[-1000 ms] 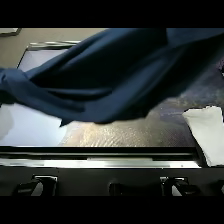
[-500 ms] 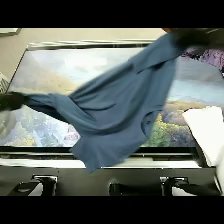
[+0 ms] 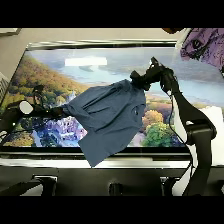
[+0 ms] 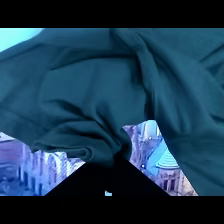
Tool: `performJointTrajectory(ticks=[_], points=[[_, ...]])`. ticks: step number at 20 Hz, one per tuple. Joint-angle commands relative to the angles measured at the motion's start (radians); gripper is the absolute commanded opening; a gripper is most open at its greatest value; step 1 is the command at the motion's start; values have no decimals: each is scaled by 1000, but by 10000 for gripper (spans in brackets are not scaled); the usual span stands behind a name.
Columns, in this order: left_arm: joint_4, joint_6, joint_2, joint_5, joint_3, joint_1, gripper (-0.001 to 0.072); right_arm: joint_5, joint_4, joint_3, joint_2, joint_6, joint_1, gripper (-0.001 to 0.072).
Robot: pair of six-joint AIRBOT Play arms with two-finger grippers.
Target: Fold the clothes and pants, and hang the long-sleeved shirts on hangers.
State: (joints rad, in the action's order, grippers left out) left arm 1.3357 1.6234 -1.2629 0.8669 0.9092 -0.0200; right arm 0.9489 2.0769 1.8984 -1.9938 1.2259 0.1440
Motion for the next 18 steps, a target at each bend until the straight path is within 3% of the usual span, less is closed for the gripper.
performJointTrajectory(ticks=[1,5,7,12,15,18], points=[[0,0,-34,-12,-8,-4,15,145,29,1,27,94,-48,340],[0,0,-33,-1,-8,-4,16,437,17,-16,194,282,-206,375],[0,0,-33,23,-8,-4,16,475,17,-109,301,316,-284,375],[0,0,-33,60,-8,-4,16,389,88,-668,617,328,-297,377],[0,1,-33,60,-8,-4,16,221,174,-1033,797,314,-185,427],[0,0,-34,66,-8,-4,16,108,243,-1257,883,258,-16,427]])
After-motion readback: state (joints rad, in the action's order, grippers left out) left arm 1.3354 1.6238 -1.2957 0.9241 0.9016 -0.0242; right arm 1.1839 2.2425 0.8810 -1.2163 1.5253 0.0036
